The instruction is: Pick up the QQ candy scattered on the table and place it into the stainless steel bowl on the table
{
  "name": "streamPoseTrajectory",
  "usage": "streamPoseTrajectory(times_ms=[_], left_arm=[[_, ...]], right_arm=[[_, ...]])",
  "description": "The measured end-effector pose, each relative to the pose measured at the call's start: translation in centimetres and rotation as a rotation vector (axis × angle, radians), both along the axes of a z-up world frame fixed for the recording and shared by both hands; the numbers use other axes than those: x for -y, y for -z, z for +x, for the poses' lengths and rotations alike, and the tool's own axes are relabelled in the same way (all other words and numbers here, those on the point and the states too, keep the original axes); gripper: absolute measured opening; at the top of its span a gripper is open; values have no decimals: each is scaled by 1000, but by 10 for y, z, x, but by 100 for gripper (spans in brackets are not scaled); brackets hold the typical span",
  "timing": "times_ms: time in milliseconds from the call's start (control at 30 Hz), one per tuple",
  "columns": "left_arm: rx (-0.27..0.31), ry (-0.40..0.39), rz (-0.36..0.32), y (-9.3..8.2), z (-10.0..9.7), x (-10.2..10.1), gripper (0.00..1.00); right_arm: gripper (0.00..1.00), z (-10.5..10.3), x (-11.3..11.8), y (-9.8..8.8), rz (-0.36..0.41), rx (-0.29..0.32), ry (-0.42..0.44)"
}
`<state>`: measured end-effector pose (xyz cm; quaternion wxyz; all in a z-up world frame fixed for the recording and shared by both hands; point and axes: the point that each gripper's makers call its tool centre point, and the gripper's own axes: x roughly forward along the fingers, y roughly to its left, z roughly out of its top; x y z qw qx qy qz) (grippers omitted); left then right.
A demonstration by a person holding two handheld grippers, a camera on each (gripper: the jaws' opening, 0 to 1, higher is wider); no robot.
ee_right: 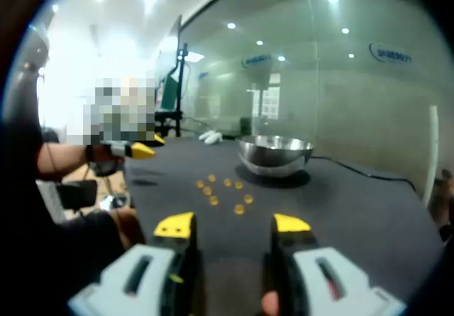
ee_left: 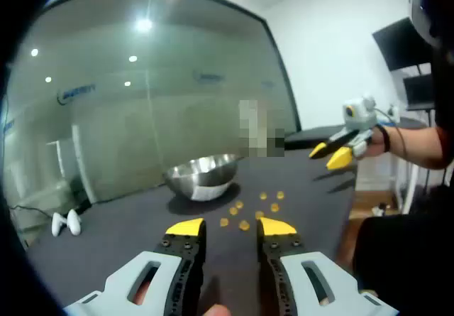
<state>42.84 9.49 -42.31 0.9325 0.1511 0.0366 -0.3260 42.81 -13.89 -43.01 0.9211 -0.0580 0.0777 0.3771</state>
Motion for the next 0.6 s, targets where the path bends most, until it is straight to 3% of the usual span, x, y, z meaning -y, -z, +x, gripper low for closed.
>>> streamPoseTrajectory(times_ms=[33,167,600], left_arm=[[4,-9,38,4,1,-2,30],[15,15,-33,-7,-6,3,31],[7,37,1,-3,-7,8,30]], right_arm=[[42,2,2,0,-9,6,12],[42,0,2,2,-14,0,0],[42,-3,2,3,-45,7,-10]])
